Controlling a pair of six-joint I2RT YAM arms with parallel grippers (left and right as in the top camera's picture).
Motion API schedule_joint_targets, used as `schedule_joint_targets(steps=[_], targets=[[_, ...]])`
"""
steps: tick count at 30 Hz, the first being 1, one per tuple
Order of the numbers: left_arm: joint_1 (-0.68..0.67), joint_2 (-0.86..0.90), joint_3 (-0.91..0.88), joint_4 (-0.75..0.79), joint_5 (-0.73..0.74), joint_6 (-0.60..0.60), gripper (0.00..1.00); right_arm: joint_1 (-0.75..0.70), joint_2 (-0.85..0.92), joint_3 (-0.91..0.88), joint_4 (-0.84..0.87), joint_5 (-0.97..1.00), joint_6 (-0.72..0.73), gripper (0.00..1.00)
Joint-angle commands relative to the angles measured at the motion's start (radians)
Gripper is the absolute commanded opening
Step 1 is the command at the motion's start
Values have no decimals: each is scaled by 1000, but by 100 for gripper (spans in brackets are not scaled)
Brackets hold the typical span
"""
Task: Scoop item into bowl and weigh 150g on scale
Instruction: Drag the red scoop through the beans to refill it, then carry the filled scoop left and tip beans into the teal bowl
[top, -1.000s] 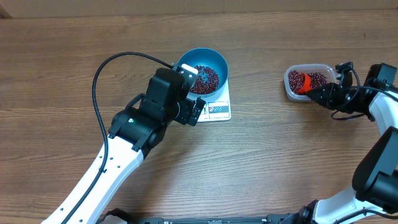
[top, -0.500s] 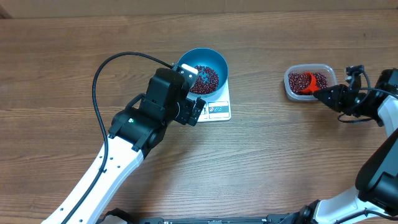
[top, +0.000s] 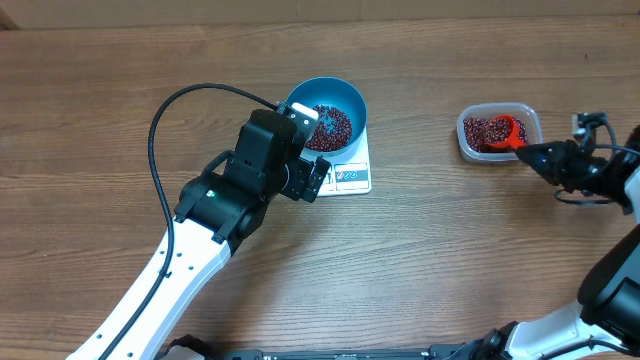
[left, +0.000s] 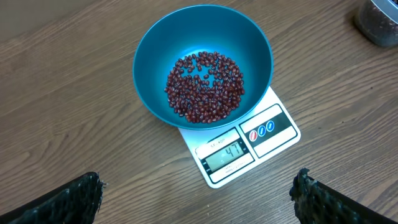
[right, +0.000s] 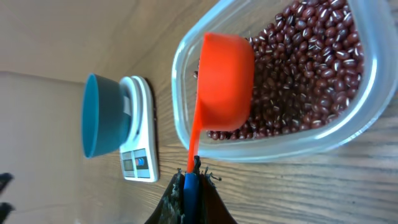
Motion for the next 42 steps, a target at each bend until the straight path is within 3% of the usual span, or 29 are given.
schedule_joint_targets(steps=[1,27,32,42], targets=[[2,-19,2,0,9,8,100,-34,2,5,-14,-103,-5,4],[2,-19,2,0,9,8,100,-44,1,5,-224,-375,-79,4],[2,-19,2,0,9,8,100,-4,1,5,-269,-398,-152,4],[2,-19,2,0,9,8,100,179,1,5,-270,-433,-152,4]])
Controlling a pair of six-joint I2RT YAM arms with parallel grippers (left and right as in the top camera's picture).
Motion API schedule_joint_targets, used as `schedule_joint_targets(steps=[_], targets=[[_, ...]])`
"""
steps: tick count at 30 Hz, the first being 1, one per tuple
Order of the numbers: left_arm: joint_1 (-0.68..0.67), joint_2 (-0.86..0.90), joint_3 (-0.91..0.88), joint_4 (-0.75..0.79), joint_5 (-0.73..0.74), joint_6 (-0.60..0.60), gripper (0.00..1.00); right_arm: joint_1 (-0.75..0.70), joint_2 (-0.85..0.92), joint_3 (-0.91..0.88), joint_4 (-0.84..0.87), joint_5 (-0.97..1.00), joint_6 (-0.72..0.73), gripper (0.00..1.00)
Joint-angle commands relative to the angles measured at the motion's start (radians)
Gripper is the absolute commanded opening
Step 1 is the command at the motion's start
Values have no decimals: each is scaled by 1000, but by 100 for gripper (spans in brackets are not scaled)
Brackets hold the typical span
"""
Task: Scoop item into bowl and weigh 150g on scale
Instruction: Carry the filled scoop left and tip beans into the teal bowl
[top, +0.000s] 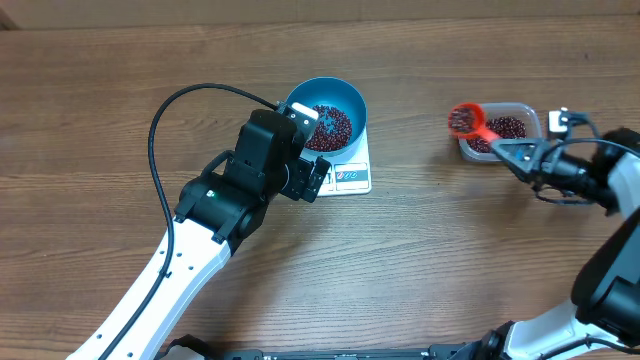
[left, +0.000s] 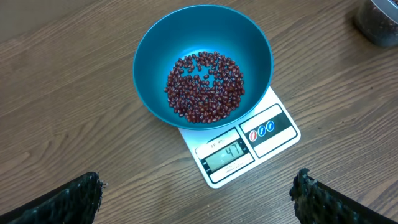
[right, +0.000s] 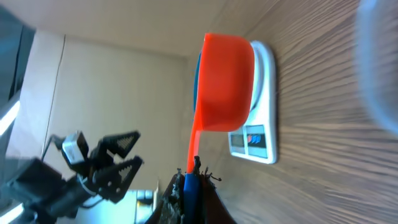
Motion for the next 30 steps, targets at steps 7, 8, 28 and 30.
schedule_joint_targets(steps=[7,8,28,30], targets=[[2,-19,2,0,9,8,100,212,1,5,26,-119,-21,4],[2,-19,2,0,9,8,100,235,1,5,38,-130,-17,4],[2,-19,2,0,9,8,99,406,1,5,480,-104,418,4],[2,-19,2,0,9,8,100,406,1,5,513,-79,452,4]])
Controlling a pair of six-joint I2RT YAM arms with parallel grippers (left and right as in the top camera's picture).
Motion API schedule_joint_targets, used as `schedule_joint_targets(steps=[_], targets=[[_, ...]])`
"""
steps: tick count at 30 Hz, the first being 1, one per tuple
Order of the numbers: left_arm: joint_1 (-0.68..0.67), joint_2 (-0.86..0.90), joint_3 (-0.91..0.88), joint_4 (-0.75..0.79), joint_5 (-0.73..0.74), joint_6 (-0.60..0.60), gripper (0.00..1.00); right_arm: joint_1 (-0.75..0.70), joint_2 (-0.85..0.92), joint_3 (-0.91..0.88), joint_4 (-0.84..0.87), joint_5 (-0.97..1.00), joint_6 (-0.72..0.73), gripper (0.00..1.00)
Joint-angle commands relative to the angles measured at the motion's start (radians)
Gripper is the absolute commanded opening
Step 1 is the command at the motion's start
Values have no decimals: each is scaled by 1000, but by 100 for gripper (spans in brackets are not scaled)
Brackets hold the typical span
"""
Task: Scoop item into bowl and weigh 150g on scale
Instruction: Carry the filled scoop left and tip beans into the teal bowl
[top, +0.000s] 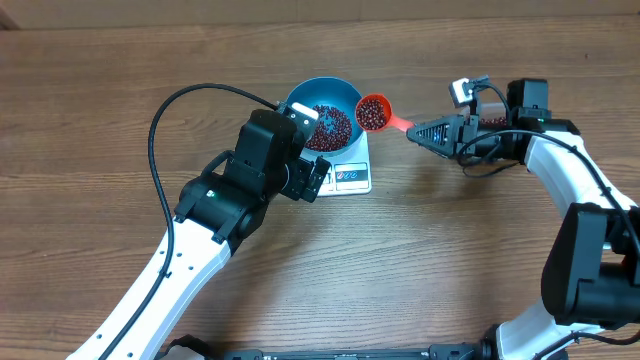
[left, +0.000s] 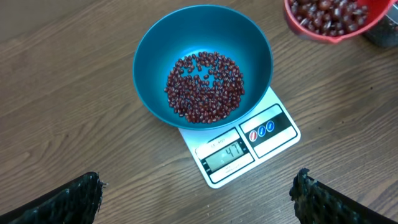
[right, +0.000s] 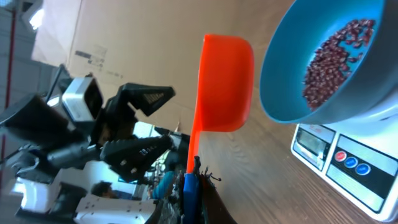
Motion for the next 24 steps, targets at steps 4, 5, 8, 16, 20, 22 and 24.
schedule_joint_targets(steps=[4,5,8,16,20,22,24], targets=[[2,-19,2,0,9,8,100,5,1,6,85,31,105,4],[2,-19,2,0,9,8,99,5,1,6,98,31,105,4],[2,-19,2,0,9,8,99,5,1,6,132,35,105,4],[2,-19,2,0,9,8,100,29,1,6,161,121,106,4],[2,-19,2,0,9,8,99,64,1,6,199,128,124,4],[2,-19,2,0,9,8,100,85,1,6,236,149,162,4],[2,-19,2,0,9,8,100,110,1,6,272,201,198,4]])
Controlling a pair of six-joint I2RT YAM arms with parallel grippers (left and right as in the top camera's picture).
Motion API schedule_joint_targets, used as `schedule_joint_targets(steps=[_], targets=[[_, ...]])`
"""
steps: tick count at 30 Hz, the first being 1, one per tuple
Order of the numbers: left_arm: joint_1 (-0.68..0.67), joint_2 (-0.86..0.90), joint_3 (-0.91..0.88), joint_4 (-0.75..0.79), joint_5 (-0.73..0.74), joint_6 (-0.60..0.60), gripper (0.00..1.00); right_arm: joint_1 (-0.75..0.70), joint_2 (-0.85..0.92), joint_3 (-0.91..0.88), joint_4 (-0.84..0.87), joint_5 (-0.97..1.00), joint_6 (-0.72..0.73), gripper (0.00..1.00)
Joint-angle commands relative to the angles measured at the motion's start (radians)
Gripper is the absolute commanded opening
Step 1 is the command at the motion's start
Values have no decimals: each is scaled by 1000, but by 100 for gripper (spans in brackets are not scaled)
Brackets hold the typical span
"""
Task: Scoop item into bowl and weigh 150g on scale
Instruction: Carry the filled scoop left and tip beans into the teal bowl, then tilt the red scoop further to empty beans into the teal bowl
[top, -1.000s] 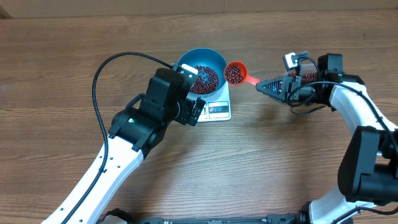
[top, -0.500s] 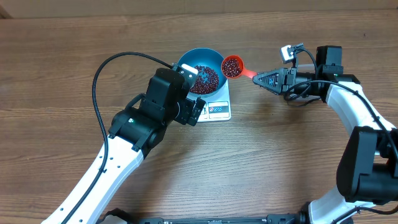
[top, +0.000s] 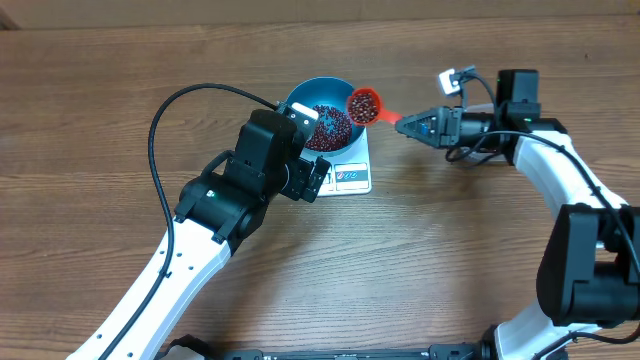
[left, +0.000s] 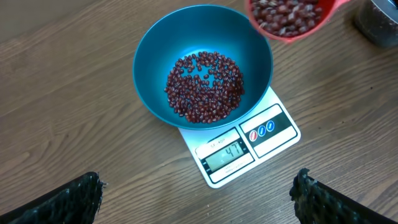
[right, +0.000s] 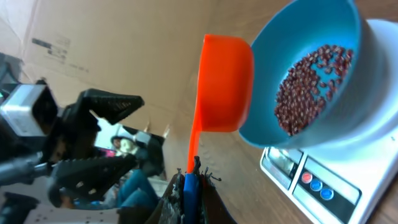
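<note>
A blue bowl (top: 325, 112) with red beans in its bottom stands on a white digital scale (top: 350, 176); the display reads 47 in the left wrist view (left: 227, 151). My right gripper (top: 418, 127) is shut on the handle of an orange scoop (top: 363, 105) full of beans. The scoop hangs level over the bowl's right rim, and shows at the top edge of the left wrist view (left: 291, 17). My left gripper (left: 196, 198) is open, held above the table in front of the scale.
The bean container shows only as a dark corner at the top right of the left wrist view (left: 380, 22). In the overhead view my right arm covers it. A black cable (top: 170, 110) loops over the left arm.
My right gripper has carried the full scoop a little further left, from beside the bowl's right rim to over that rim. The scale reading stays at 47. The left arm has not moved.
The scoop lay in the bean container at the far right, held by my right gripper. Then it was lifted out full, then was next to the bowl, and now hangs over its rim. The left gripper stayed open throughout.
</note>
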Motion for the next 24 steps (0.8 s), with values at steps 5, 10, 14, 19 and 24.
schedule_joint_targets(steps=[5,10,14,19,24], targets=[[2,-19,2,0,9,8,100,87,1,6,109,153,95,4],[2,-19,2,0,9,8,100,129,1,6,141,289,94,4],[2,-19,2,0,9,8,100,153,1,6,146,398,59,4],[2,-19,2,0,9,8,100,164,1,6,151,410,-82,4],[2,-19,2,0,9,8,99,164,1,6,151,410,-188,4]])
